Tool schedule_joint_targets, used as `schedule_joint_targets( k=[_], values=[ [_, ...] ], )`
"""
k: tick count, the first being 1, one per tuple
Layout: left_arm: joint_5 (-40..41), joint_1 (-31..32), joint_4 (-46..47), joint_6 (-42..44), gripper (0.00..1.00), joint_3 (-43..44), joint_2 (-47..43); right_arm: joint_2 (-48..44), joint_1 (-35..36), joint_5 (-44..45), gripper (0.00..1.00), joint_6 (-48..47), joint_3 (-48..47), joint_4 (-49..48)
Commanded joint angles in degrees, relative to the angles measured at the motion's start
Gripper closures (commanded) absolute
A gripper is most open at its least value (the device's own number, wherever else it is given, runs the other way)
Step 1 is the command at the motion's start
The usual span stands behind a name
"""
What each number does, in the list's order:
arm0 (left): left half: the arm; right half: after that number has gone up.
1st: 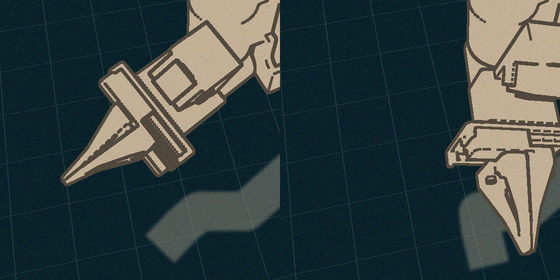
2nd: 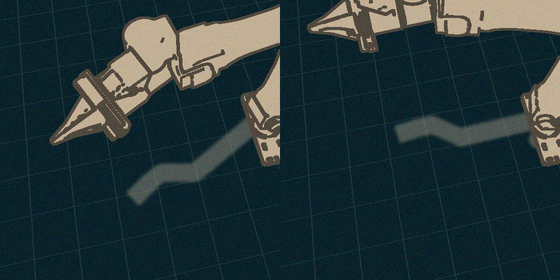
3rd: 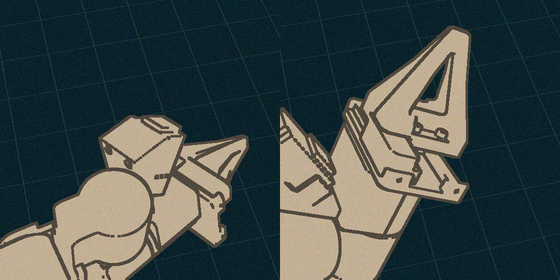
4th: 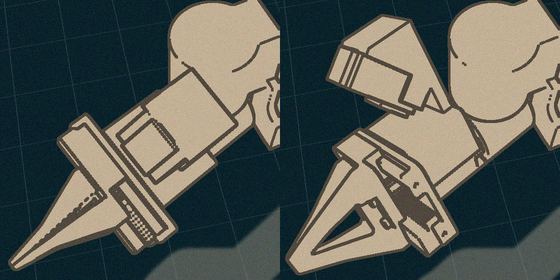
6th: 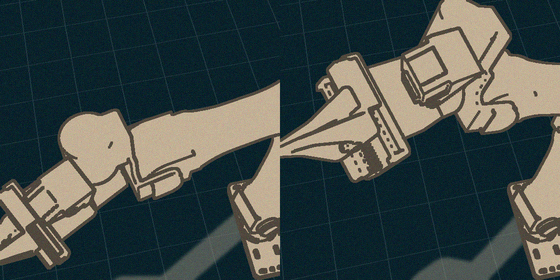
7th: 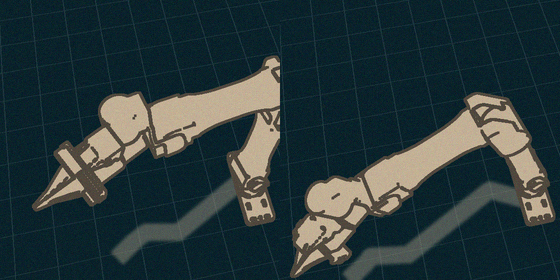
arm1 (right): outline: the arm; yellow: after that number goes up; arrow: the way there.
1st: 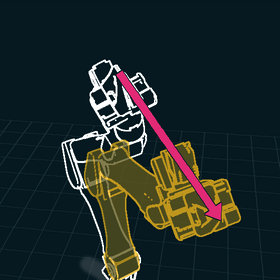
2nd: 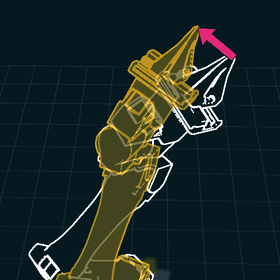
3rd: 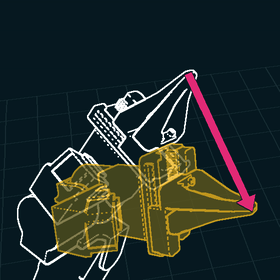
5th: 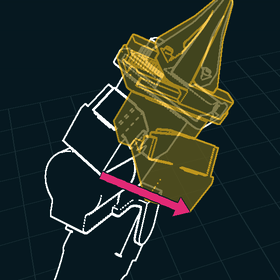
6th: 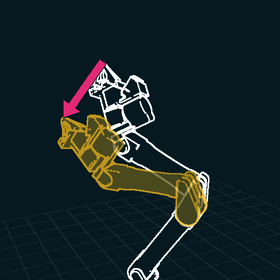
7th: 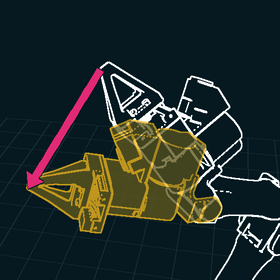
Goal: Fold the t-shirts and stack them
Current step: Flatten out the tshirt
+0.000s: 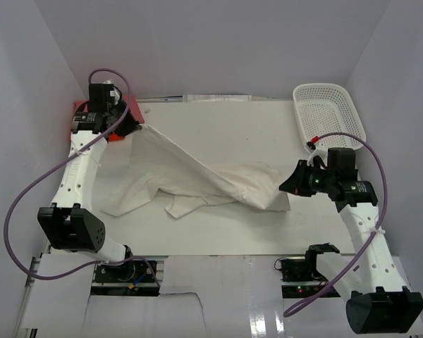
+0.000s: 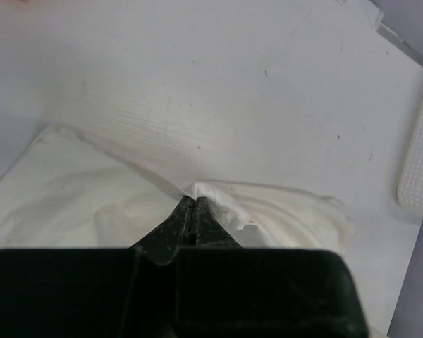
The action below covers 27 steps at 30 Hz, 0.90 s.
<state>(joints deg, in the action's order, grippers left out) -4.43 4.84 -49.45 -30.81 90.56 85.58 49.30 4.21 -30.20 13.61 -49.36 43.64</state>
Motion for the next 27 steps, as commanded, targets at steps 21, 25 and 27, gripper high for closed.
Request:
schedule_joint_targets(
  k=[21,25,27],
  values=[
    [-21.3,-14.1,3.2,-10.1,1.0,14.3,14.4,29.0,0.1,8.2,0.92,3.9,-33.5,-9.2],
    [-24.8,-14.3,0.7,-11.9,1.0,25.5,20.8,37.5,0.1,5.9,0.92,4.3,-49.0,-7.1],
    [-27.1,-14.8,-0.9,-12.3,1.0,29.7,22.2,42.2,0.4,2.4,0.92,2.9,-58.6,-3.8]
  ],
)
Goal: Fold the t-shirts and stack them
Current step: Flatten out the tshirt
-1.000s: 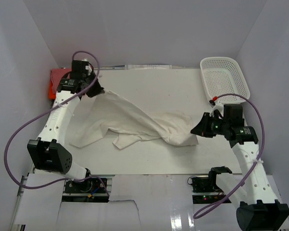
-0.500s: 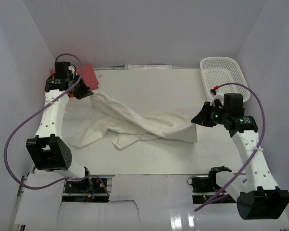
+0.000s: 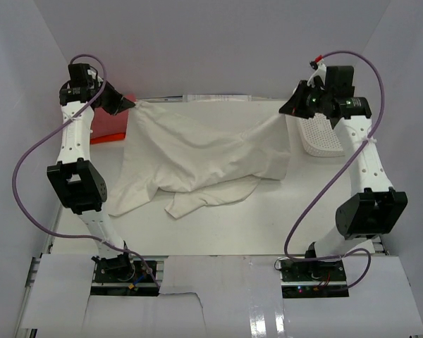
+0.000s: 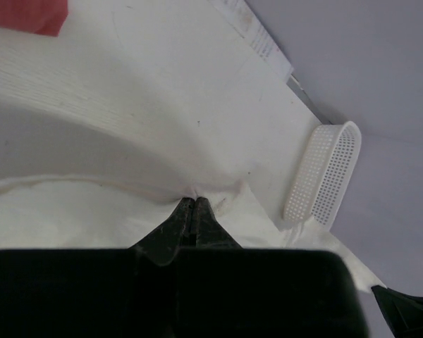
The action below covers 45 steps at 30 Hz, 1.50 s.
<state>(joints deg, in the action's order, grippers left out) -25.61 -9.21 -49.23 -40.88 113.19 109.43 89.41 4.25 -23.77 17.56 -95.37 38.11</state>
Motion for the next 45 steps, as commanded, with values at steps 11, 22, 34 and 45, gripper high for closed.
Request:
schedule_joint_targets(
  k=[11,22,34,45],
  values=[
    [-15.3,-7.6,16.2,-5.9,1.0,-19.7,-26.5,-19.2,0.8,-11.6,0.92,-2.0,-9.1,-10.4],
    [-16.8,-10.3,21.0,-9.5,1.0,-34.5,-51.7,-30.6,0.9,-19.5,0.92,-3.6,-24.3,-0.5],
    [-5.6,-10.3,12.9,-5.9,1.0,-24.8,-59.7,-30.5,0.9,-18.0,0.92,-3.1,-32.0,1.2],
    [3.4,-10.2,8.7,-5.4,1.0,-18.9,-63.2,-40.8,0.9,-13.2,0.92,-4.9,-28.0,-13.5]
  ],
)
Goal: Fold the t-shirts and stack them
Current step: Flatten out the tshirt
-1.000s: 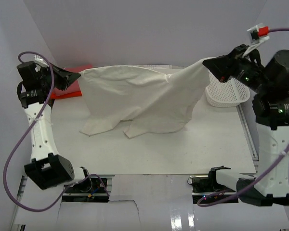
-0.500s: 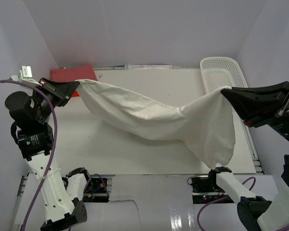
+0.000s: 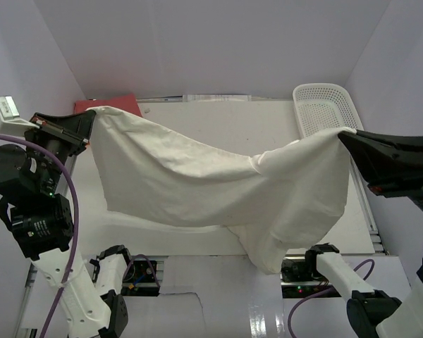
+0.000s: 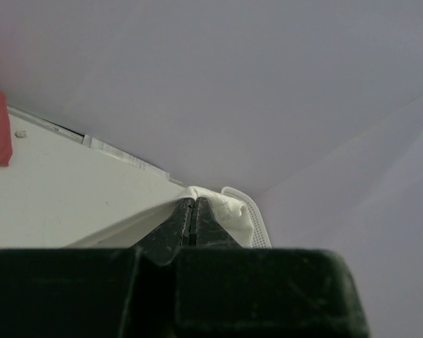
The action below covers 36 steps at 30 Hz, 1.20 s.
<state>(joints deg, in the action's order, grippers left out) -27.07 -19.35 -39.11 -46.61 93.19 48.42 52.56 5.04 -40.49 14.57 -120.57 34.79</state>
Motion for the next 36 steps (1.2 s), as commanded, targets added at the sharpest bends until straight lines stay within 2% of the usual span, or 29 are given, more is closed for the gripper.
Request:
schedule_joint_targets(
  k=[1,4,9,17,20,26,29,30,33,36],
  values=[
    [5.8,-0.1,-1.1,0.1,1.0,0.8,-3.2,-4.9,0.1,3.6,0.92,-2.3,-2.6,-11.0],
    [10.2,0.0,-0.1,-0.4,1.0,0.1,-7.0,-12.6,0.1,4.7,0.92,-2.8,4.3,-19.1],
    [13.1,0.4,-2.7,-0.1,1.0,4.2,-6.9,-17.2,0.1,6.2,0.92,-2.7,5.5,-21.7],
    [17.7,2.4,-4.9,0.3,1.0,8.1,-9.2,-17.2,0.1,6.4,0.92,-0.2,3.7,-21.2],
    [16.0,2.5,-5.1,0.5,1.0,6.2,-7.9,-16.0,0.3,9.0,0.92,-0.9,6.5,-18.8],
    [9.7,2.5,1.7,-0.5,1.0,-8.1,-0.2,-10.0,3.1,10.7,0.92,1.6,22.5,-19.7],
    [7.2,2.6,4.5,-0.7,1.0,-10.8,7.8,-5.5,3.1,9.3,0.92,4.6,33.0,-23.9],
    [6.2,2.5,5.4,-0.8,1.0,-11.3,9.9,-4.4,3.1,7.8,0.92,6.2,37.8,-28.0],
    [6.0,2.5,7.7,-1.2,1.0,-10.1,16.8,0.9,3.1,7.3,0.92,6.7,40.1,-30.3],
    [7.4,2.7,10.4,-1.5,1.0,-7.8,23.6,9.1,3.0,5.8,0.92,6.3,35.5,-30.1]
  ],
)
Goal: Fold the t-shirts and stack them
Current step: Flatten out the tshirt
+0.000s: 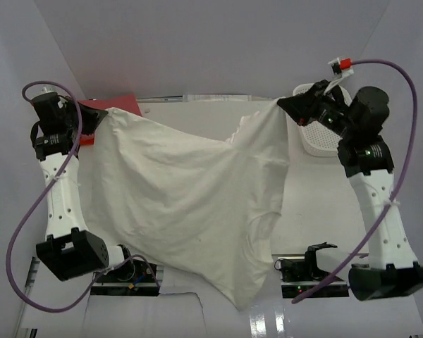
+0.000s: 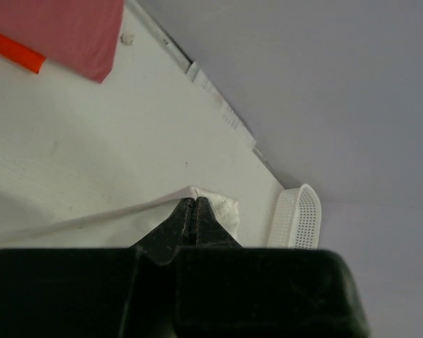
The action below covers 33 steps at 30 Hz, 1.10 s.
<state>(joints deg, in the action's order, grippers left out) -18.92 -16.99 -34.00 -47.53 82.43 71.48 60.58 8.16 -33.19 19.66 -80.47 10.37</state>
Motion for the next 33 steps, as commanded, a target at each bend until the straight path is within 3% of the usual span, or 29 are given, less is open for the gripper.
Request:
schedule_joint_targets(
  k=[1,4,5,7,9,11,12,13,14,15,16,17,19,21,24,25,29,31,33],
  values=[
    [-1.2,0.4,5.4,-0.9,1.0,6.5,3.3,3.8,-0.2,-2.0,0.92,0.6,-10.5,-4.1],
    [-3.3,0.7,5.5,-2.6,1.0,17.4,16.2,17.3,-0.5,-3.6,0.92,0.5,-22.7,-1.1],
    [-5.0,1.1,5.3,-3.7,1.0,24.5,22.8,24.5,-0.9,-5.0,0.92,0.9,-32.3,1.3],
    [-5.8,1.7,4.0,-4.1,1.0,28.7,29.2,31.7,-1.3,-8.1,0.92,2.4,-43.0,3.2],
    [-8.3,2.5,1.2,-5.0,1.0,44.1,35.4,42.1,-1.9,-13.2,0.92,7.1,-59.7,3.3],
    [-9.4,3.5,-0.6,-4.3,1.0,55.6,40.9,48.3,-3.5,-20.6,0.92,13.8,-68.5,-2.2],
    [-8.1,4.8,-1.1,-2.8,1.0,55.3,40.6,47.8,-3.7,-21.8,0.92,13.0,-67.5,-2.5],
    [-7.5,5.0,-0.6,-1.9,1.0,51.8,36.2,42.9,-3.0,-22.4,0.92,10.2,-63.7,-1.6],
    [-8.2,5.1,5.2,-1.8,1.0,36.5,32.4,38.6,-2.5,-21.7,0.92,7.3,-56.8,-1.6],
    [-8.7,5.1,9.9,-2.1,1.0,26.7,28.4,33.5,-2.0,-19.4,0.92,6.9,-35.3,-10.2],
    [-8.9,5.1,12.4,-2.6,1.0,18.5,22.4,26.0,-1.9,-18.8,0.92,8.1,-25.3,-15.0],
    [-9.4,5.2,13.6,-2.1,1.0,6.8,20.8,24.2,-1.9,-18.4,0.92,8.5,-18.0,-16.0],
    [-11.0,6.2,13.4,-1.3,1.0,-2.9,17.7,19.4,-0.4,-18.8,0.92,7.2,-1.1,-14.2],
    [-12.4,7.3,13.5,1.8,1.0,-15.3,15.3,15.0,2.8,-13.2,0.92,4.4,15.0,-10.7],
    [-12.5,8.6,11.9,5.2,1.0,-28.2,5.7,6.3,6.7,-6.2,0.92,7.0,29.4,-8.3],
    [-12.1,8.9,10.8,5.9,1.0,-30.2,3.2,3.6,9.0,-4.1,0.92,8.6,36.1,-3.3],
    [-10.2,8.9,-1.6,10.3,1.0,-32.4,-6.5,-8.3,13.5,6.4,0.92,10.7,46.2,6.0],
    [-9.6,8.6,-4.2,11.7,1.0,-28.9,-7.7,-16.9,14.1,10.7,0.92,10.3,42.4,13.2],
    [-11.7,8.6,-4.7,11.4,1.0,-27.0,-7.2,-17.3,14.1,14.2,0.92,7.8,35.5,18.4]
  ],
)
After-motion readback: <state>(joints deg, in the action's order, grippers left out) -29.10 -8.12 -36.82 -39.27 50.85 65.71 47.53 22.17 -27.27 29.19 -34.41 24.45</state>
